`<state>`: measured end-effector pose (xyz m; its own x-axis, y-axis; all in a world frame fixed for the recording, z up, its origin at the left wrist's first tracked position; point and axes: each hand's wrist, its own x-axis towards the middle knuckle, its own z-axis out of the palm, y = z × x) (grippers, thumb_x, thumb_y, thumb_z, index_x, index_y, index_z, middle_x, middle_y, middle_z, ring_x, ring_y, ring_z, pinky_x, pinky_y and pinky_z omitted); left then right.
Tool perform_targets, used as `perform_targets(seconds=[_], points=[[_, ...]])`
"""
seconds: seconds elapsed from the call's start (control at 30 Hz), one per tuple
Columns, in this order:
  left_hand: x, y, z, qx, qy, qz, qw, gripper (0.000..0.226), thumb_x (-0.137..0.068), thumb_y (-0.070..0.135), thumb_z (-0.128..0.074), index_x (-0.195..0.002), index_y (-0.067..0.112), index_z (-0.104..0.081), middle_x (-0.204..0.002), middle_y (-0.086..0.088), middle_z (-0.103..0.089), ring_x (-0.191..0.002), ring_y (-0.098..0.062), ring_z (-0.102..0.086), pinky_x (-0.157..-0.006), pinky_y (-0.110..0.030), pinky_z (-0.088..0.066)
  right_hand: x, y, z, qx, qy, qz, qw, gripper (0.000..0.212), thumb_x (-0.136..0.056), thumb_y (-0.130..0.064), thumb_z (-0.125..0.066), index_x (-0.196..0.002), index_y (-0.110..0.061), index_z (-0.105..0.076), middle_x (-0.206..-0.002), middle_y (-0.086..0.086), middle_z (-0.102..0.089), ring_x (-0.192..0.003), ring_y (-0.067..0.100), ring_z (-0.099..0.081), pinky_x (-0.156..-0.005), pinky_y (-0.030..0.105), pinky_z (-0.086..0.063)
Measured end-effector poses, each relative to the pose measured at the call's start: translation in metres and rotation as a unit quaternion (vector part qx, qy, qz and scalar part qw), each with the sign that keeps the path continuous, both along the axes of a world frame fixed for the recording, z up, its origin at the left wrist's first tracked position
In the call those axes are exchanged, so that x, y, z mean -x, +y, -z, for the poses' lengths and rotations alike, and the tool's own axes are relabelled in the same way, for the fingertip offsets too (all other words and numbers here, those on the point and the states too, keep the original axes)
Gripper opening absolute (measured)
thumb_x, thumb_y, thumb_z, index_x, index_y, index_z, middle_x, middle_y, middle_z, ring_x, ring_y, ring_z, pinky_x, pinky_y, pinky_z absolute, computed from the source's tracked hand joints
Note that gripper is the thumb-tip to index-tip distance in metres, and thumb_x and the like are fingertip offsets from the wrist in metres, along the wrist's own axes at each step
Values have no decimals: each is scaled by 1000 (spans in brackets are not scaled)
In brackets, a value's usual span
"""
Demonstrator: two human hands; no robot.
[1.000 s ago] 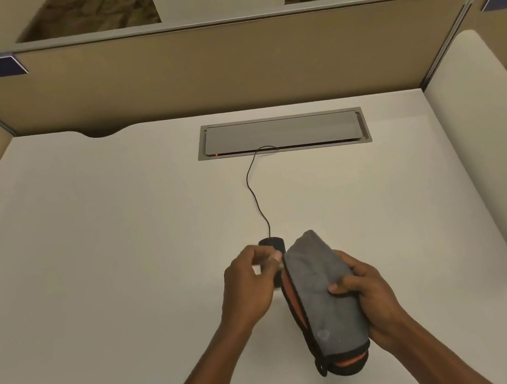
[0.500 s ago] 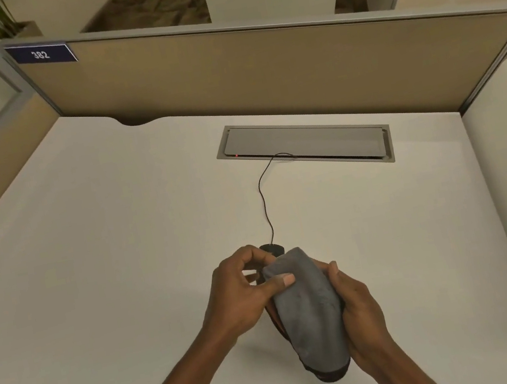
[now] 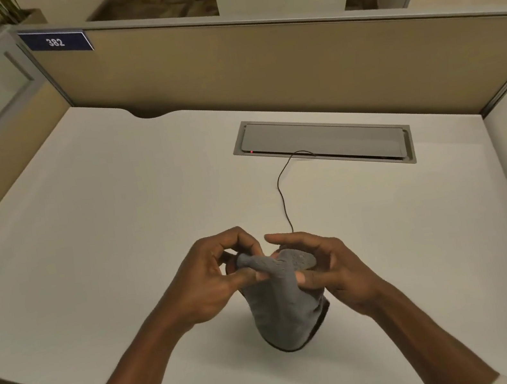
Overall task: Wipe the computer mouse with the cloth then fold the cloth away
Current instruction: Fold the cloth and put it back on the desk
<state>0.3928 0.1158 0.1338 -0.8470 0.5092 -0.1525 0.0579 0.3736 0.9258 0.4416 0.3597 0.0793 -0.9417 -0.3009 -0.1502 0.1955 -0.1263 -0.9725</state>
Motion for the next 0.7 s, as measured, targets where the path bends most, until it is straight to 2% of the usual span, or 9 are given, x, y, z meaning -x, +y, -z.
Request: perform_targets(seconds=[0.1,0.17,0.23,0.37,0.43,0.53,0.7], points=[[22,-27,-5,3,24,-21,999,16,-86,8,-86,-92,18,-75,-91,0,-75,-80,-28,-64,-75,-38,-55,23,-18,-9,-64,8,-8,998,37,-83,-10,-84,-119,-14,-77,-114,10,-76,-113,30,-70,-96,45,-58],[40,-48,-7,7,35,-54,998,17,-85,4,-85,-91,18,-77,-85,6,-76,-65,-8,-60,-65,-19,-50,38,-32,-12,-80,2,9,997,21,-81,-12,-88,-98,-10,-78,-97,10,-77,-98,30,-75,-84,44,-60],[58,-71,-8,25,35,-82,996,16,-84,4,-87,-90,16,-78,-78,13,-74,-57,-2,-58,-61,-9,-45,55,-48,-15,-112,0,44,993,20,-77,-16,-92,-89,-9,-77,-90,12,-77,-91,31,-76,-80,43,-61],[98,-114,-5,92,80,-94,988,19,-81,14,-91,-87,25,-78,-79,19,-74,-62,1,-61,-63,-10,-47,96,-81,-13,-228,15,95,969,20,-75,-26,-93,-85,-20,-77,-90,2,-77,-86,23,-75,-82,41,-61],[122,-131,0,123,98,-92,983,21,-80,18,-92,-85,29,-75,-81,17,-74,-69,-3,-64,-65,-17,-52,121,-97,-9,-287,29,115,951,18,-78,-29,-90,-87,-23,-75,-88,-5,-76,-82,18,-72,-78,42,-61],[163,-149,9,174,138,-69,973,19,-82,20,-90,-88,27,-74,-84,13,-73,-76,-9,-66,-70,-29,-55,158,-120,-8,-361,87,133,919,13,-84,-29,-84,-94,-27,-75,-88,-12,-75,-82,9,-68,-74,37,-59],[233,-168,17,216,158,-53,962,17,-83,23,-90,-94,23,-76,-90,12,-70,-80,-7,-62,-73,-28,-48,217,-143,-7,-438,168,189,862,22,-90,-26,-80,-107,-25,-66,-97,-11,-75,-82,12,-68,-70,28,-54]])
